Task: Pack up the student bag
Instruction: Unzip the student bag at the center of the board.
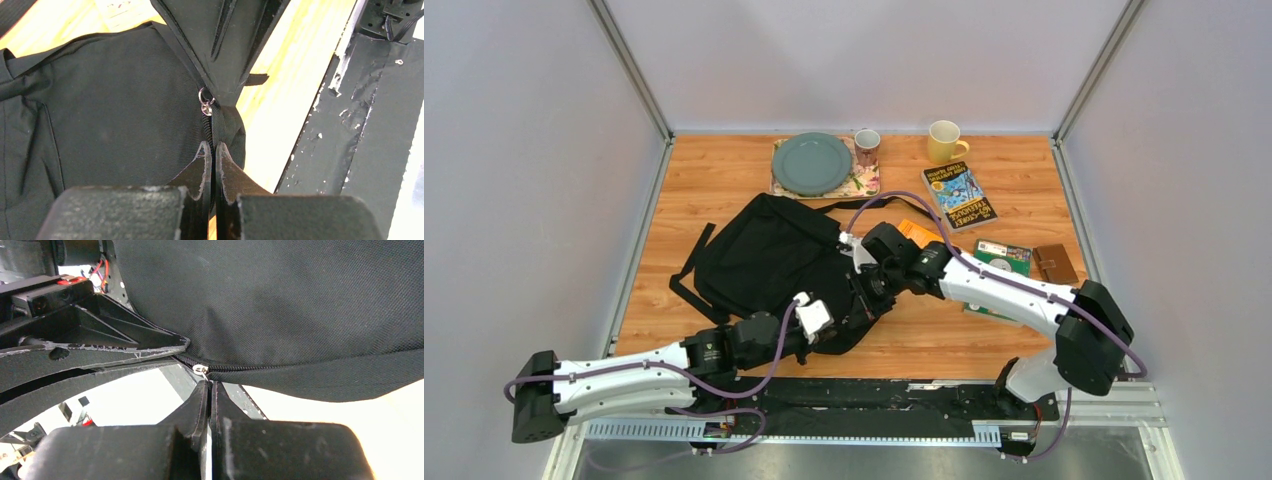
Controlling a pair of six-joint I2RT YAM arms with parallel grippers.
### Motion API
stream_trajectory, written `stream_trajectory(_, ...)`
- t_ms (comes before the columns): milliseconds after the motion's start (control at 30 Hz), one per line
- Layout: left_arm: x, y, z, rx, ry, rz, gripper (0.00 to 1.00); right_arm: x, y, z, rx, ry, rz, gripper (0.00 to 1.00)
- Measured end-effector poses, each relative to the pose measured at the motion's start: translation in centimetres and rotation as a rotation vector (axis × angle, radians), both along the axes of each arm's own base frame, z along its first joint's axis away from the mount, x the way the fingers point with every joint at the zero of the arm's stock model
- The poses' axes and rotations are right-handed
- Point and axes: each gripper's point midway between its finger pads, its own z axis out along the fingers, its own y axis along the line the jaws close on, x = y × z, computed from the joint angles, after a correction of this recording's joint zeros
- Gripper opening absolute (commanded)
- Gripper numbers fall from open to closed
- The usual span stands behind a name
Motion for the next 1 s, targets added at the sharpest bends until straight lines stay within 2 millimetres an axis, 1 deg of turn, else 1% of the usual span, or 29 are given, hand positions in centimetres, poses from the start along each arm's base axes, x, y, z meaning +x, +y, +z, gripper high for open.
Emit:
stream_trajectory(200,-0.2,0.2,-0.6,0.027,-0.010,0.014,0.00,0.4,-0.2,-0.6,-0.077,0.011,0.043,0.00)
stream_trajectory(367,-0.7,0.6,-1.7,0.076,-0.008,0.014,0.00,1.5,-2.0,-1.9,-0.191,-0.039,0.014,0.00)
stream_trajectory(433,-0.7,0.8,-1.7,0.077,-0.007,0.021,0.00,2.0,-2.6,-2.2,-0.225,-0.061,-0.005,0.00)
stream_trajectory(567,-0.6,1.4,-1.6,0.073,-0.004,0.046,0.00,3.0,-3.1,-2.5,-0.256,-0.098,-0.038,0.00)
stream_trajectory(767,-0.6,3.1,-1.0,0.035,0.025,0.102,0.01,5.1,-4.1,-3.4,-0.267,-0.125,-0.129,0.00)
stream_trajectory(800,-0.6,3.4,-0.9,0.024,0.032,0.109,0.07,5.2,-4.1,-3.4,-0.258,-0.128,-0.137,0.00)
stream_trajectory(833,-0.7,3.7,-0.7,0.011,0.042,0.118,0.24,5.3,-4.1,-3.2,-0.246,-0.134,-0.141,0.00)
stream_trajectory(867,-0.7,3.9,-0.5,-0.003,0.052,0.127,0.34,5.2,-3.9,-2.9,-0.226,-0.136,-0.137,0.00)
stream_trajectory(933,-1.0,4.4,-0.5,-0.015,0.075,0.139,0.45,5.0,-4.0,-2.5,-0.203,-0.151,-0.134,0.00)
stream_trajectory(1000,-1.3,4.7,-1.0,-0.005,0.099,0.142,0.50,4.6,-4.5,-2.6,-0.201,-0.159,-0.131,0.00)
